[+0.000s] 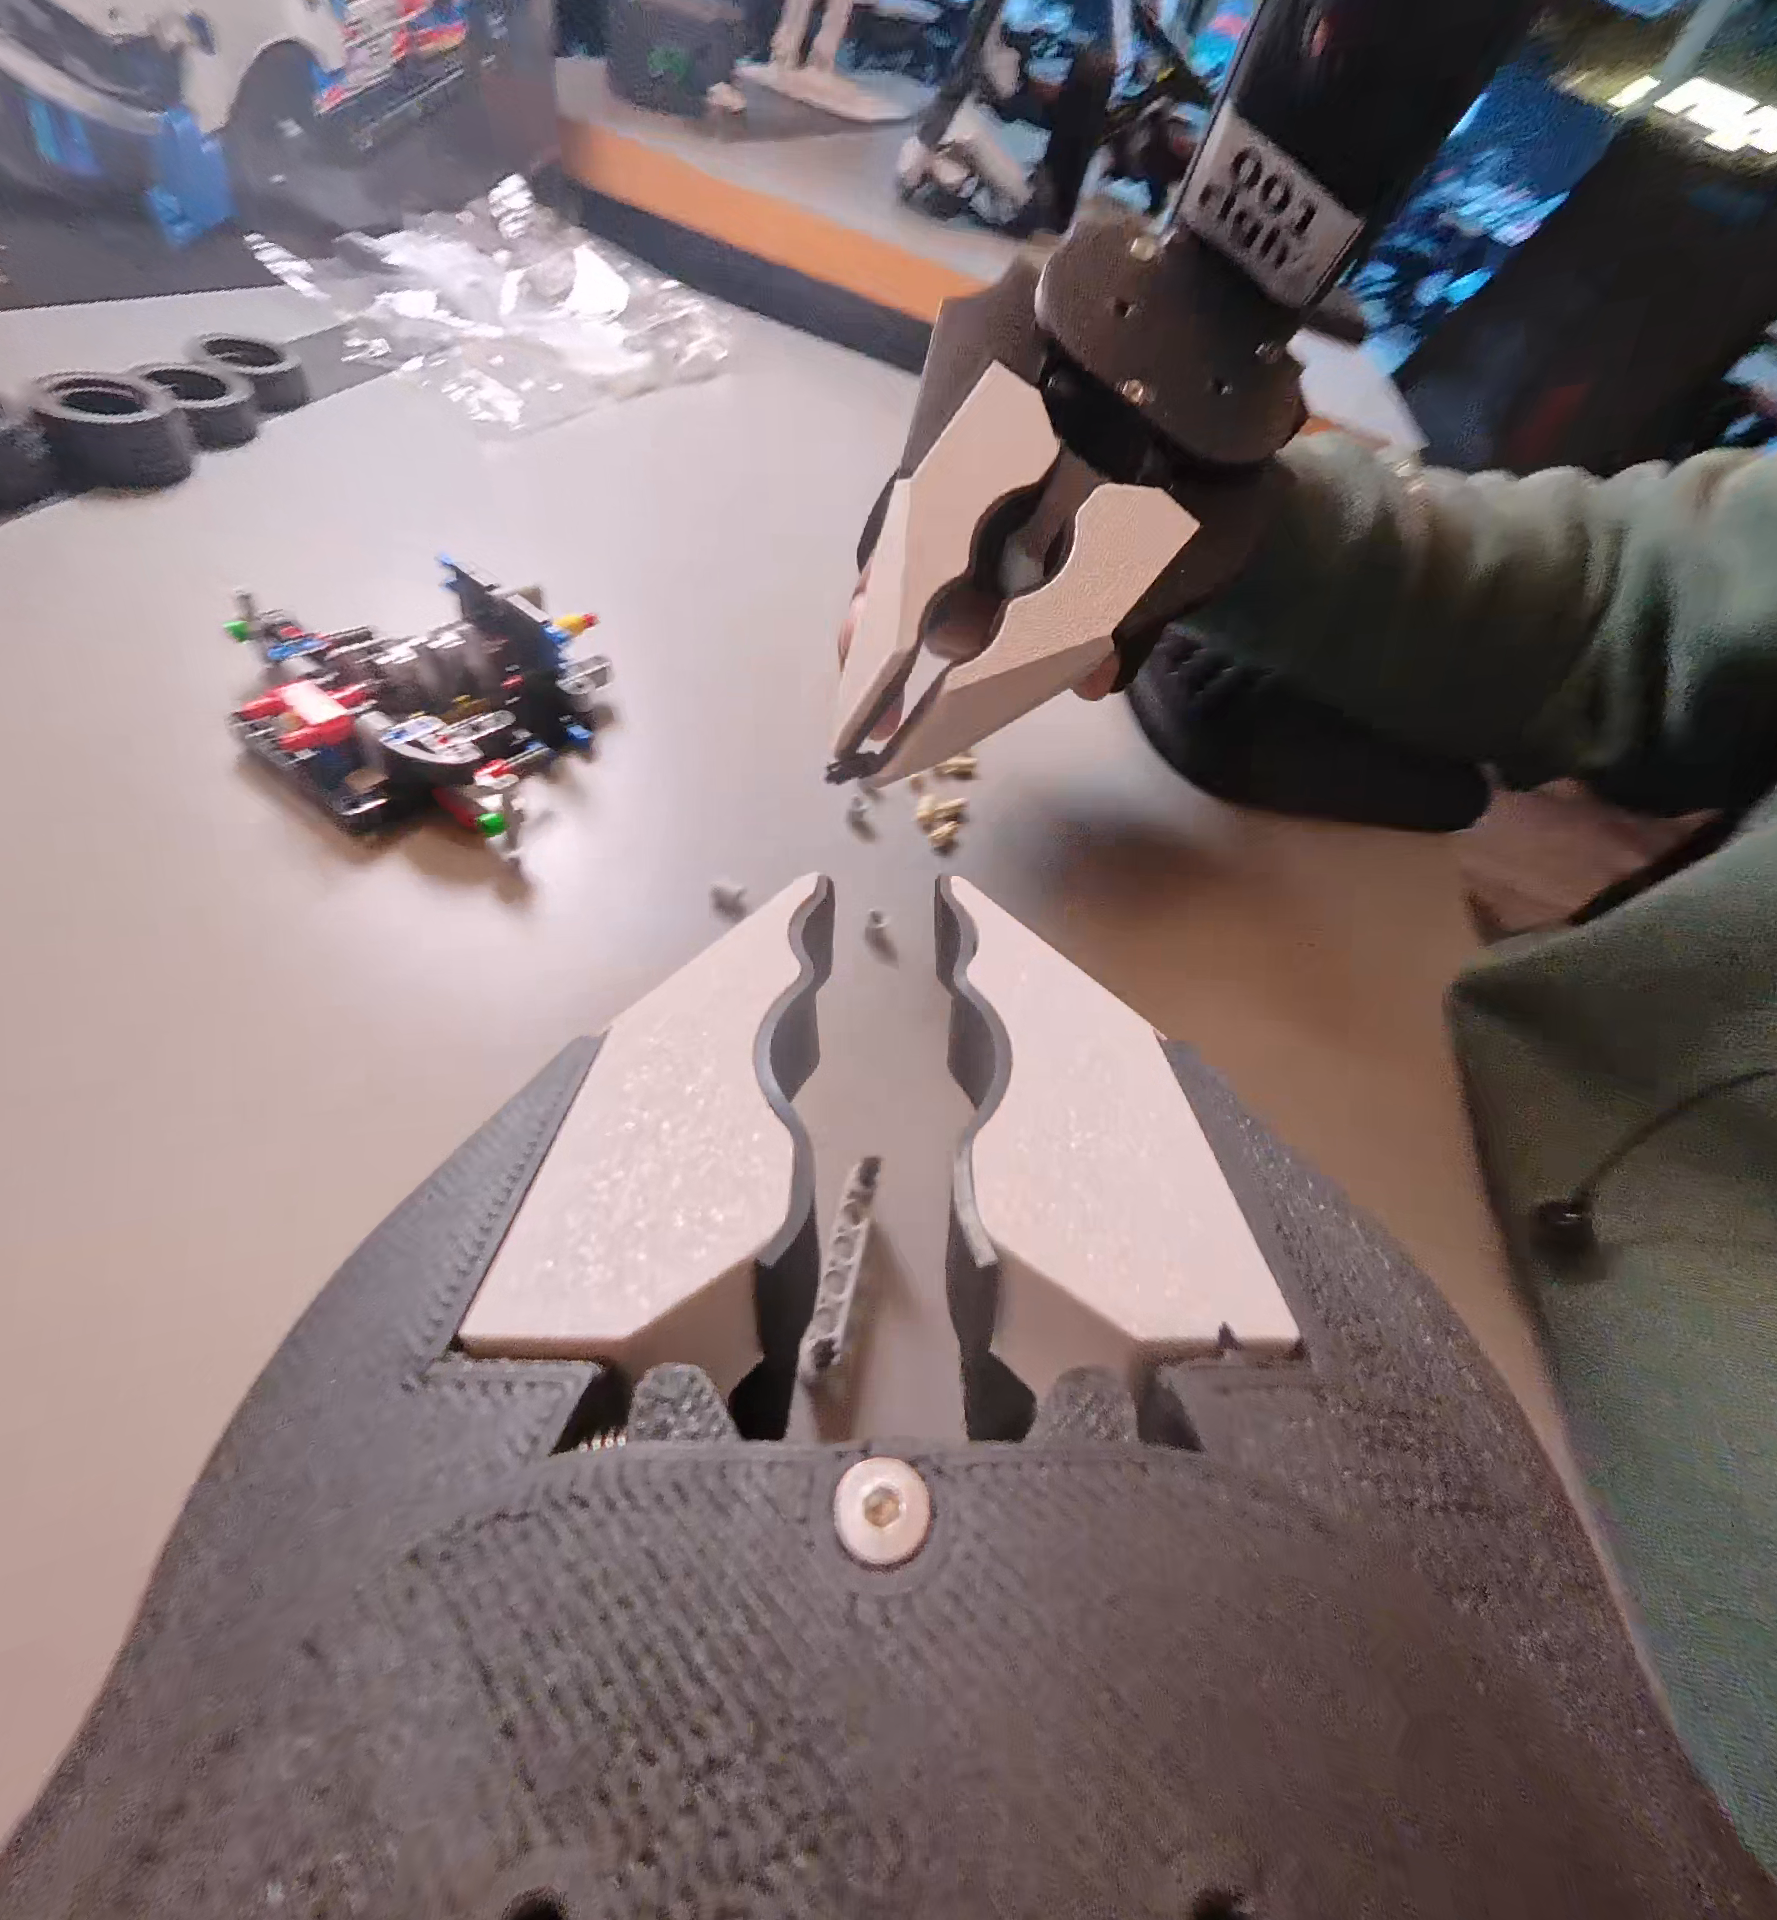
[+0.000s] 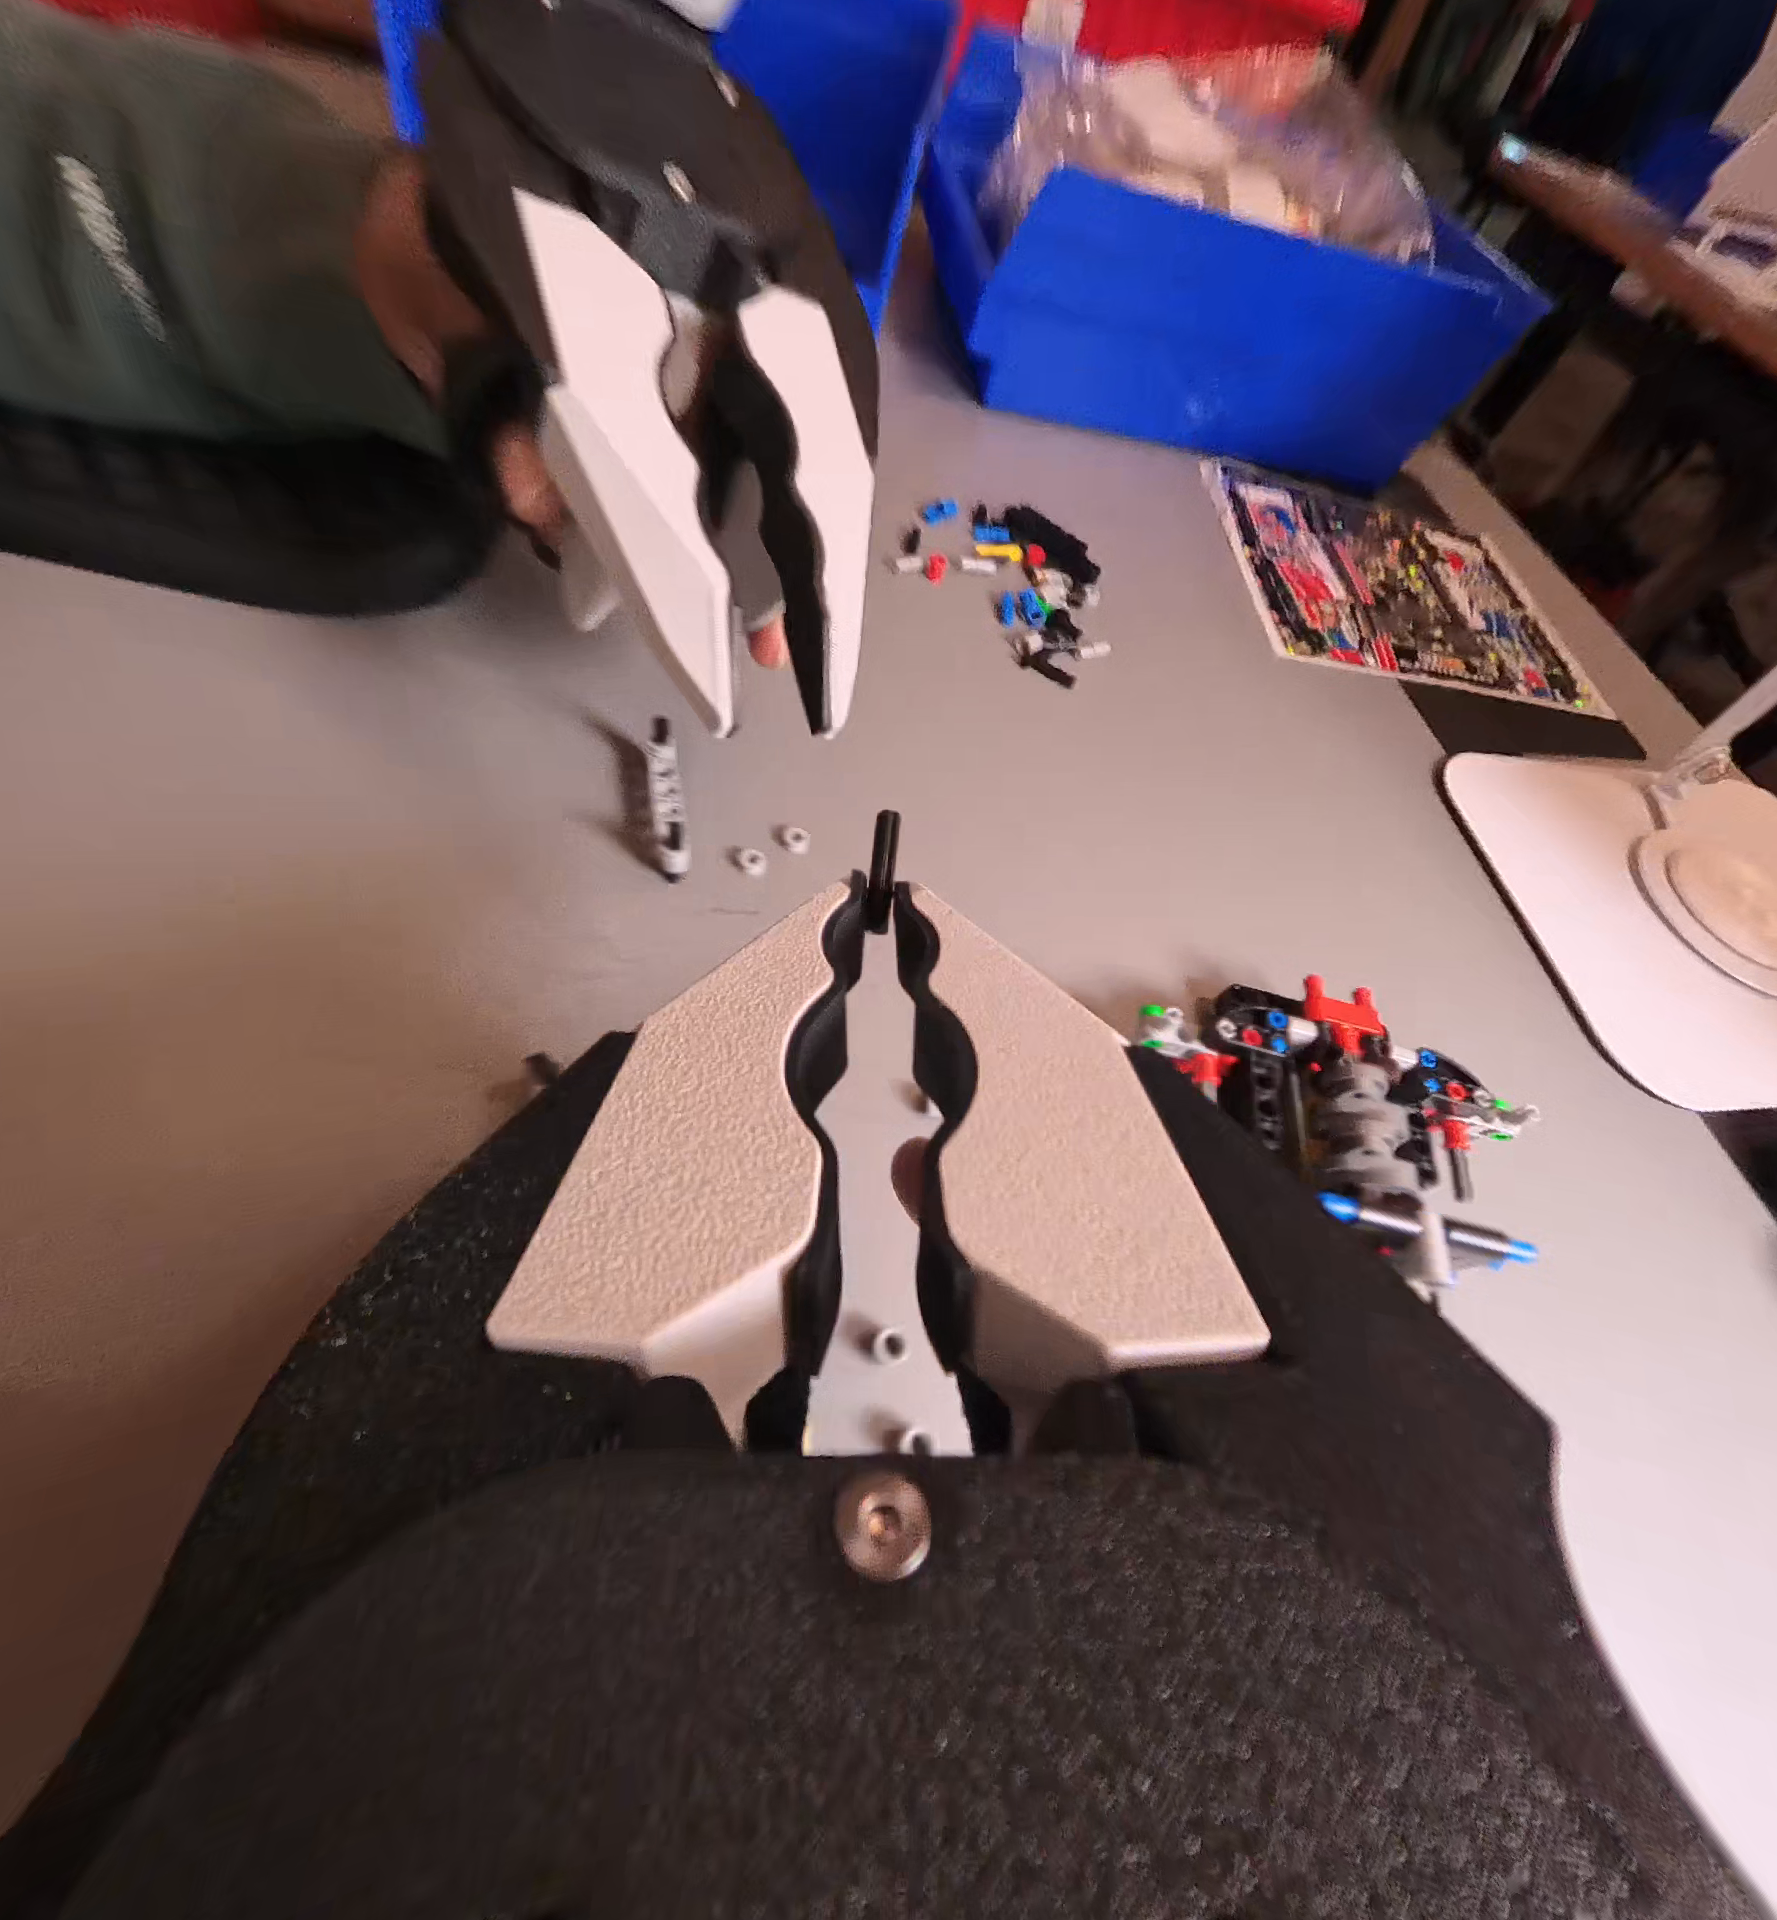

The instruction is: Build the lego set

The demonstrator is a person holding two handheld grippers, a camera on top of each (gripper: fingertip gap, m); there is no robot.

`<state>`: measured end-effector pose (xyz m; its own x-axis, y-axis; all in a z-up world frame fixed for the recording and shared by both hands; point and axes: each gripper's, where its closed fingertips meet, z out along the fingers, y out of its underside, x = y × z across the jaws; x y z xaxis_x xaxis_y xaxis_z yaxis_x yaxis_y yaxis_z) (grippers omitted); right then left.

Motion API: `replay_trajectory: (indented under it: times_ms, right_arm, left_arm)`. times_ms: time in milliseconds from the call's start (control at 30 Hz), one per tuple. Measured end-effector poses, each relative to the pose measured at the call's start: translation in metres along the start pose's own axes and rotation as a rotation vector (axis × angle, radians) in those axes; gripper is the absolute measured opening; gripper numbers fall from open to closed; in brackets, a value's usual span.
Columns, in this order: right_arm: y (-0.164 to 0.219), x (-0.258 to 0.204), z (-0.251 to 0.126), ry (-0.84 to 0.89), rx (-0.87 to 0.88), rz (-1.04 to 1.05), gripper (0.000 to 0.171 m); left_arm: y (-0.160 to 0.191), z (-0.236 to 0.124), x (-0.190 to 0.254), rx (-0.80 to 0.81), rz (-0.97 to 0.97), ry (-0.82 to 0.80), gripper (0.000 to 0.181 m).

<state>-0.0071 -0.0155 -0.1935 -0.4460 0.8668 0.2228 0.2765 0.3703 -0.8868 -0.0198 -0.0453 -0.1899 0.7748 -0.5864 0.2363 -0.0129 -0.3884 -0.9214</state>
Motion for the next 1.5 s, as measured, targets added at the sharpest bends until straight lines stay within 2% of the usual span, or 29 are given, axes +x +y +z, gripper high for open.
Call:
replay_trajectory:
  times_ms: [100, 300, 400, 600, 700, 900, 1033, 1167, 1500]
  right_arm:
    - [0.006, -0.014, -0.021, 0.006, 0.027, 0.029, 0.002]
    - [0.029, -0.020, -0.053, 0.074, 0.000, 0.076, 0.002]
    - [0.035, -0.020, -0.063, 0.092, -0.010, 0.086, 0.002]
    - [0.041, -0.028, -0.067, 0.071, -0.017, 0.087, 0.002]
    - [0.038, -0.033, -0.068, 0.057, 0.013, 0.093, 0.002]
    - [0.008, -0.032, -0.074, 0.049, 0.242, 0.188, 0.002]
    - [-0.014, -0.032, -0.075, 0.030, 0.394, 0.275, 0.002]
    - [-0.028, -0.038, -0.072, -0.011, 0.476, 0.318, 0.002]
    - [-0.035, -0.043, -0.069, -0.031, 0.524, 0.325, 0.002]
  left_arm:
    - [0.006, 0.009, 0.016, -0.038, 0.044, 0.049, 0.017]
    - [0.049, 0.038, 0.049, -0.310, 0.142, 0.136, 0.019]
    - [0.061, 0.046, 0.048, -0.394, 0.222, 0.099, 0.017]
    - [0.070, 0.056, 0.046, -0.448, 0.308, 0.053, 0.007]
    - [0.060, 0.055, 0.041, -0.397, 0.317, 0.025, 0.002]
    - [-0.004, 0.030, 0.050, -0.030, 0.186, 0.140, 0.002]
    - [-0.032, 0.012, 0.063, 0.128, 0.121, 0.227, 0.002]
    - [-0.039, 0.006, 0.073, 0.167, 0.095, 0.280, 0.001]
    - [-0.037, 0.006, 0.077, 0.156, 0.077, 0.314, 0.001]
